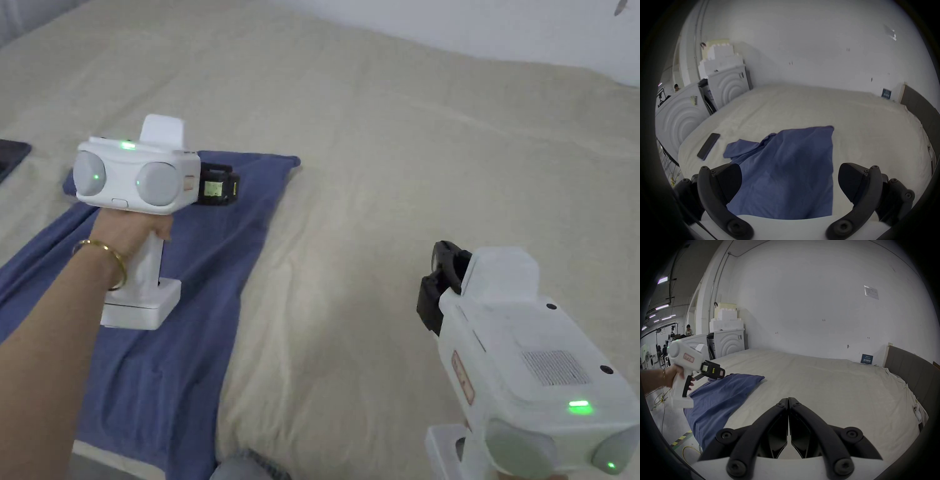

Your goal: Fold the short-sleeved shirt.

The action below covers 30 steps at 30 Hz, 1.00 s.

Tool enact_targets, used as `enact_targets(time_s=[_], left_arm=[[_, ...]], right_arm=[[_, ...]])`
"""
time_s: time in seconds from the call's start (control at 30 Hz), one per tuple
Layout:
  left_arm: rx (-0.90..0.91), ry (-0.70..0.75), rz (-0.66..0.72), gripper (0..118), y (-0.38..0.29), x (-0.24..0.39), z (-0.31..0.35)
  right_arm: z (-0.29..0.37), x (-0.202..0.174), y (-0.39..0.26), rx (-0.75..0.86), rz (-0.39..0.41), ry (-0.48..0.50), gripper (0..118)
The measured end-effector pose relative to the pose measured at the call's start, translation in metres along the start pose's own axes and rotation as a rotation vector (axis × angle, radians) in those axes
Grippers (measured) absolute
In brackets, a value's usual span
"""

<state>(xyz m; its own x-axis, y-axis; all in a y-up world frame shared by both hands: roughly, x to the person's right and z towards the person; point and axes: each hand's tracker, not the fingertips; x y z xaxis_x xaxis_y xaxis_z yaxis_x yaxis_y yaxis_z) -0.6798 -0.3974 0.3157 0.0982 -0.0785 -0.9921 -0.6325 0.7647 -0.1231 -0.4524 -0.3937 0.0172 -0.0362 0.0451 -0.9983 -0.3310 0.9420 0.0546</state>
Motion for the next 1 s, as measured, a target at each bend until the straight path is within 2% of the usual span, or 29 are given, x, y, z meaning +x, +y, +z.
enact_targets(time_s=[0.23, 0.43, 0.63, 0.67, 0.7, 0.73, 0.83, 0.9, 1.0], left_arm=[[-0.238, 0.033, -0.061, 118, 0.026, -0.001, -0.095], [-0.304, 0.04, -0.056, 116, 0.039, 0.004, -0.144], [-0.381, -0.003, -0.046, 66, 0.036, 0.011, -0.167], [-0.382, -0.008, -0.013, 52, 0.034, 0.012, -0.168], [-0.387, -0.027, 0.03, 28, 0.032, 0.012, -0.169], [-0.394, -0.038, 0.067, 9, 0.031, 0.012, -0.169], [-0.38, -0.007, 0.078, 0, 0.027, 0.016, -0.17], [-0.361, 0.015, 0.024, 0, 0.025, 0.019, -0.167], [-0.319, 0.027, 0.019, 0, 0.026, 0.021, -0.152]], right_arm=[[-0.036, 0.013, -0.01, -0.052, -0.019, -0.03, 0], [-0.059, 0.021, -0.026, -0.103, -0.015, -0.041, 0], [-0.063, 0.023, -0.031, -0.136, -0.021, -0.053, 0], [-0.062, 0.024, -0.032, -0.139, -0.026, -0.053, 0], [-0.061, 0.025, -0.032, -0.14, -0.029, -0.055, 0], [-0.059, 0.026, -0.032, -0.141, -0.028, -0.057, 0], [-0.056, 0.029, -0.031, -0.145, -0.023, -0.062, 0], [-0.052, 0.03, -0.029, -0.142, -0.025, -0.07, 0], [-0.048, 0.035, -0.03, -0.145, -0.044, -0.074, 0]])
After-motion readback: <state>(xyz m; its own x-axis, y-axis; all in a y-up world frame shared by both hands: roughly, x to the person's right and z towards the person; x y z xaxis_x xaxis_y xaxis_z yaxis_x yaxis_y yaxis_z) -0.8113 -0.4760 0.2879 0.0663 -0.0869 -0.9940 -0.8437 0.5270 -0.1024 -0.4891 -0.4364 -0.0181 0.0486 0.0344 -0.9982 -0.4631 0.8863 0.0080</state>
